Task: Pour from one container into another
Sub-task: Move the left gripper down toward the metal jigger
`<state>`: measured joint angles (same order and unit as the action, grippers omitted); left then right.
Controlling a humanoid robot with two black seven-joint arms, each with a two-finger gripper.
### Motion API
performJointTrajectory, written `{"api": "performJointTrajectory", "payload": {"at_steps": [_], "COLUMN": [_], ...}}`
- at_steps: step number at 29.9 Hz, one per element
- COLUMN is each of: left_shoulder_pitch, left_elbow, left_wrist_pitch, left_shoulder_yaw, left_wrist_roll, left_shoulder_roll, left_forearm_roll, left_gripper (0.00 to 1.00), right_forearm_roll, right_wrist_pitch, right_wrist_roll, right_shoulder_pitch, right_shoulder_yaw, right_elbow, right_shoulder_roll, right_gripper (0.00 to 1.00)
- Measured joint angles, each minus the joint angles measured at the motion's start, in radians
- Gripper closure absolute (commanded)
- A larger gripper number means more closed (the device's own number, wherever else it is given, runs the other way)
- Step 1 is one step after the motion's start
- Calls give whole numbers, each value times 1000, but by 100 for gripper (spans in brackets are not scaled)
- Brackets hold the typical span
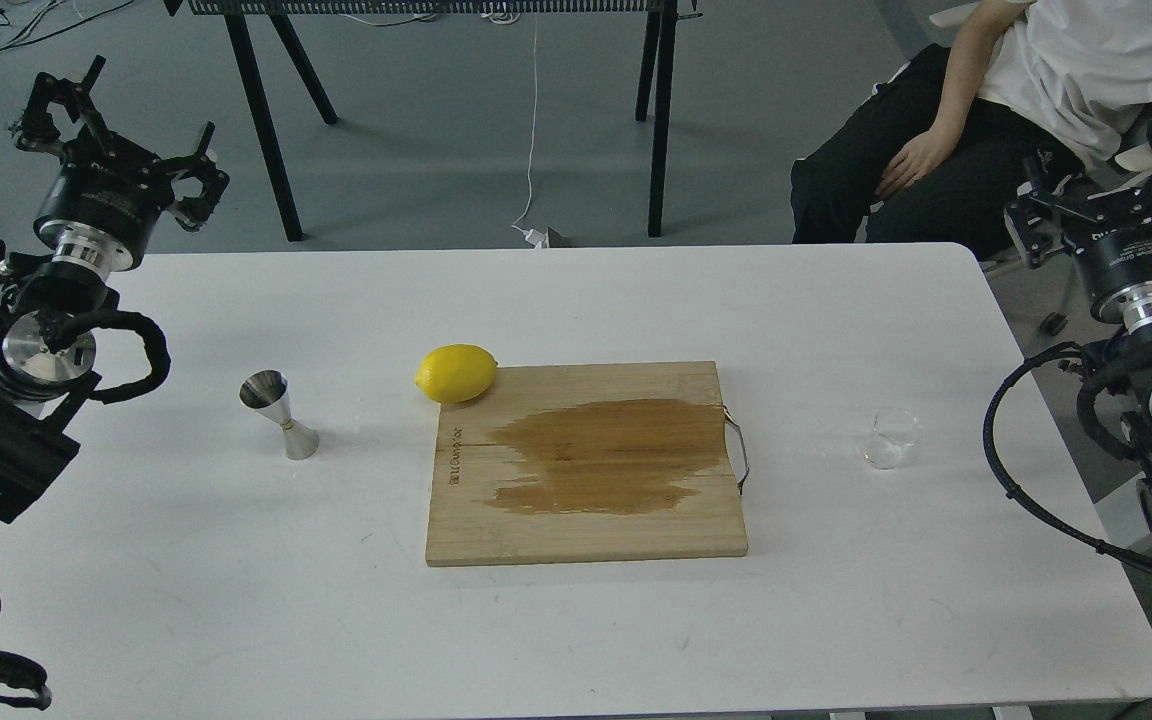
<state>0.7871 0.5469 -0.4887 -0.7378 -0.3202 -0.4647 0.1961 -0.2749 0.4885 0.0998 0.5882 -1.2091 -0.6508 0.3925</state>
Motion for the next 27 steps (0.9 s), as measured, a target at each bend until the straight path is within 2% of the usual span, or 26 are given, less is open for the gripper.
{"api": "performJointTrajectory", "payload": {"at_steps": [10,15,19,23,27], "left_shoulder_pitch": [3,-3,-7,-18,-31], "left_elbow": [15,46,178,392,622], "left_wrist_pitch": [0,0,0,3,90], "left_shoulder_yaw": [-10,56,111,125,131], "left_wrist_roll": [-10,-14,-25,-49,-58], "left_shoulder_roll": [14,-2,-94,-225,-357], "left_forearm_roll": [4,-6,-70,-240,-372], "left_gripper": [0,0,0,0,0], "right_forearm_roll": [0,-2,-4,-3,-3], "right_wrist_pitch": [0,0,0,0,0], "right_wrist_roll": [0,0,-2,-5,-7], "right_shoulder_pitch": [-7,-21,-28,-37,-50], "right_shoulder_yaw": [-6,-12,-13,-3,-2], "right_elbow": [-1,-4,-5,-7,-7], "right_shoulder_roll": [-5,15,21,21,21], "right_gripper": [0,0,0,0,0]}}
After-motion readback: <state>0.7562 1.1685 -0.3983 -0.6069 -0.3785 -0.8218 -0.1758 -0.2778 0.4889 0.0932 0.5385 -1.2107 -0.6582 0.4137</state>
